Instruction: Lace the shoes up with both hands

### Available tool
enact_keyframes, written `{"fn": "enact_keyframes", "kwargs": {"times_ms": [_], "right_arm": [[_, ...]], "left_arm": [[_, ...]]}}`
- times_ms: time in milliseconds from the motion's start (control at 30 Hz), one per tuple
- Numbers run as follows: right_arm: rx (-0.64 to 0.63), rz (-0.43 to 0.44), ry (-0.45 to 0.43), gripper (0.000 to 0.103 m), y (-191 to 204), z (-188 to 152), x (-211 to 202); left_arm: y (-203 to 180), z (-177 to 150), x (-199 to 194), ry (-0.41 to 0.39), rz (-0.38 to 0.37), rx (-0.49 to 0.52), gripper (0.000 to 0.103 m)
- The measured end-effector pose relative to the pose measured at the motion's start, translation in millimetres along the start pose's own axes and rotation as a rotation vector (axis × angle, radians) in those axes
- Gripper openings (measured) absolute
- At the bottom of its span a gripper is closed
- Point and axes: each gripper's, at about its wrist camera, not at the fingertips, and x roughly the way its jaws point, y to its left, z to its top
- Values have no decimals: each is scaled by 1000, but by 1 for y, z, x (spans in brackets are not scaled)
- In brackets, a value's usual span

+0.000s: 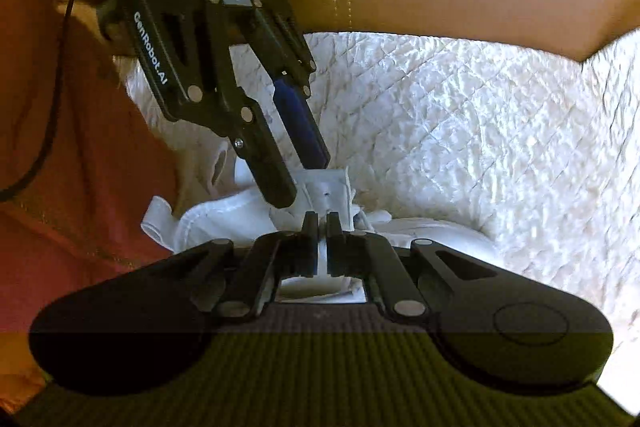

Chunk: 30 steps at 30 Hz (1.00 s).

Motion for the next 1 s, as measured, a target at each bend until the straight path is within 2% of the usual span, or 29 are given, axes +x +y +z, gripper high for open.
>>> {"fn": "enact_keyframes", "kwargs": {"times_ms": [100,233,333,467,567,733,867,933,1000], "right_arm": [[91,32,-50,6,-3,-7,-5],[221,8,-115,6,-12,-25,-4],[307,39,-179,6,-16,-40,-4],[375,42,-248,6,-18,-48,-5],[382,13,-243,6,-17,-48,1],[445,65,-289,9,-24,-62,0],[454,45,-313,9,-21,-69,-1],[456,39,-322,9,-20,-70,0],[457,37,-330,9,-19,-70,0]], "left_arm": [[0,0,-1,3,-3,9,40],[1,-1,0,3,-13,5,40],[-1,-1,1,8,-29,16,40],[-3,-1,1,7,-29,27,40],[-6,0,3,9,-27,40,44],[-4,3,0,-10,-49,26,46],[21,11,-18,-70,61,-34,45],[32,14,-21,-64,117,-58,45],[44,13,-16,-37,128,-129,45]]}}
